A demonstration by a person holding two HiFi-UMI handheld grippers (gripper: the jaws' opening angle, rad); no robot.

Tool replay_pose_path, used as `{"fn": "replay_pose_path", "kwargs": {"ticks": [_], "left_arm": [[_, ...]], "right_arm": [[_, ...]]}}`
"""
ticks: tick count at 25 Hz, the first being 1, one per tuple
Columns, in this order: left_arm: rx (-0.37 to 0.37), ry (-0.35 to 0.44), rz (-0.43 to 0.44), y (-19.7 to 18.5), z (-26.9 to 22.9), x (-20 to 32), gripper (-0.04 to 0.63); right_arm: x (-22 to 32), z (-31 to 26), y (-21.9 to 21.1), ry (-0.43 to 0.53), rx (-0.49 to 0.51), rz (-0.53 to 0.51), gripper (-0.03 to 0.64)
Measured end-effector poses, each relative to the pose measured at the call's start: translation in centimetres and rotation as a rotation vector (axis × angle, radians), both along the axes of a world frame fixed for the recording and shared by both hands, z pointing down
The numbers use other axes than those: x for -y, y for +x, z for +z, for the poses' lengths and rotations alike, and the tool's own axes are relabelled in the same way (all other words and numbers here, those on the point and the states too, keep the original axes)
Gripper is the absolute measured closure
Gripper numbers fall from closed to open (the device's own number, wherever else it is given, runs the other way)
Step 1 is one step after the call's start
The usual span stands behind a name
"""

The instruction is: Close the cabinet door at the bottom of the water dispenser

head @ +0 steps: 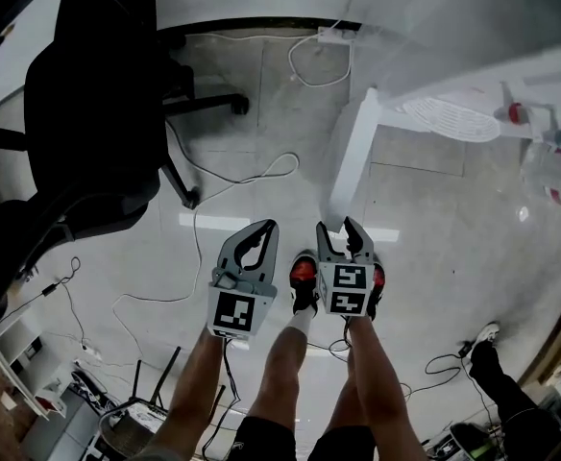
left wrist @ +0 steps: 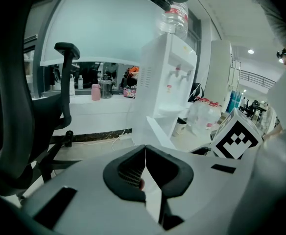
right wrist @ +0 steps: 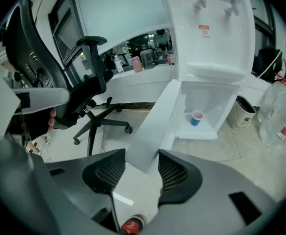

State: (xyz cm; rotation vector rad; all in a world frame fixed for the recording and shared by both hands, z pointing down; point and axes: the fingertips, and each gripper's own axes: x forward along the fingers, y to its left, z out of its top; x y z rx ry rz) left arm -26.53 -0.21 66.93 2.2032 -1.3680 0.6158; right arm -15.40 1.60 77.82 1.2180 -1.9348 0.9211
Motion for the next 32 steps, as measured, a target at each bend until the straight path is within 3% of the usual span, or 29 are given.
{"fn": "replay_pose_path", "kwargs": {"ticks": [13, 32], "left_arm": [[0.015, 0.021, 0.034, 4.3, -1.4, -0.3, 0.571], [0.045, 0.026, 0.027, 13.3, -2.2, -0.9, 0.571]], "right_arm": [[-0.6, -0.4, 4.0, 0.01, -0.017, -0.034, 0.419], [0.3, -0.3, 13.9, 0.039, -0.065, -0.076, 0.443]]}}
